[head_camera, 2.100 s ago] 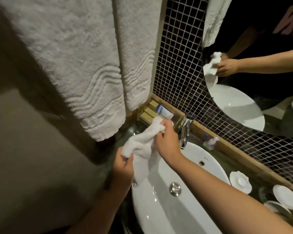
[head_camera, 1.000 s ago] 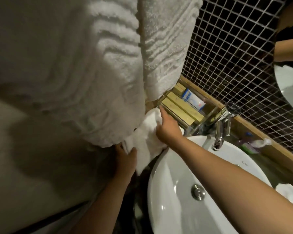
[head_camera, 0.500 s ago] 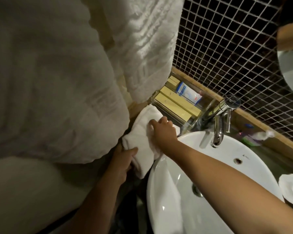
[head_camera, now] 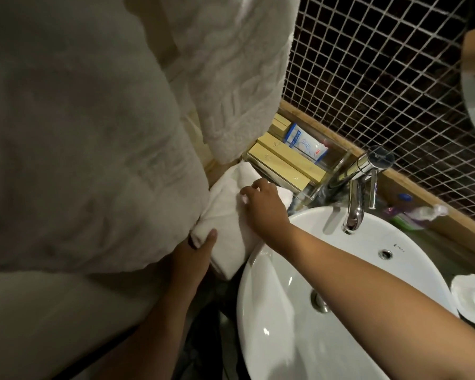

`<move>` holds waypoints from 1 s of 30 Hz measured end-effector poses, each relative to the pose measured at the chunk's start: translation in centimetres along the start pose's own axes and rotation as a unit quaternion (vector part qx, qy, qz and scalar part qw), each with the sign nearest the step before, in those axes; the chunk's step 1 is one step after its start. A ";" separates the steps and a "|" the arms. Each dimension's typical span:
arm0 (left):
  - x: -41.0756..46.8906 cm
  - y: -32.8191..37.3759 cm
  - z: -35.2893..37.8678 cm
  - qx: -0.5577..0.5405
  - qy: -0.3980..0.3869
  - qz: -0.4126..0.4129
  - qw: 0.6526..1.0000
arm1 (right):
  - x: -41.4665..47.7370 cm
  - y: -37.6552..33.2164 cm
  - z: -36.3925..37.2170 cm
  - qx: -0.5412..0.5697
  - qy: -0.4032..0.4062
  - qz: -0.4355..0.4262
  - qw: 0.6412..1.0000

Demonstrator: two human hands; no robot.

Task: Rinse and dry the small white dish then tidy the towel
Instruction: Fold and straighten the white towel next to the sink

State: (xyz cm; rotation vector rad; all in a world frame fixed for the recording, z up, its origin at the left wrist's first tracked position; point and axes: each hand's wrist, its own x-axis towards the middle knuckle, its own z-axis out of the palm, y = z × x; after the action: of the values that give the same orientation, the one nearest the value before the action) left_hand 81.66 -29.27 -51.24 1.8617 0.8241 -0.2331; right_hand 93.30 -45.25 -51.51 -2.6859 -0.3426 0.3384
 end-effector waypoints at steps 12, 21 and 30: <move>-2.0 1.0 1.9 0.381 0.093 0.304 0.868 | -0.2 0.1 -0.2 -0.088 -0.048 -0.024 0.995; 1.3 -1.7 1.3 0.499 -0.064 0.260 0.824 | -0.3 0.9 1.2 -0.087 -0.124 0.040 0.988; 2.5 -0.1 1.5 0.577 -0.116 0.219 0.778 | -0.4 0.9 3.2 -0.084 -0.106 0.060 0.989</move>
State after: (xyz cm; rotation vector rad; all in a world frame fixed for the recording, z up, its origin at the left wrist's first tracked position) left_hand 83.77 -29.47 -53.30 3.0074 -0.0592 -0.7794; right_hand 92.13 -44.96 -54.68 -2.8490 -0.2836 0.6622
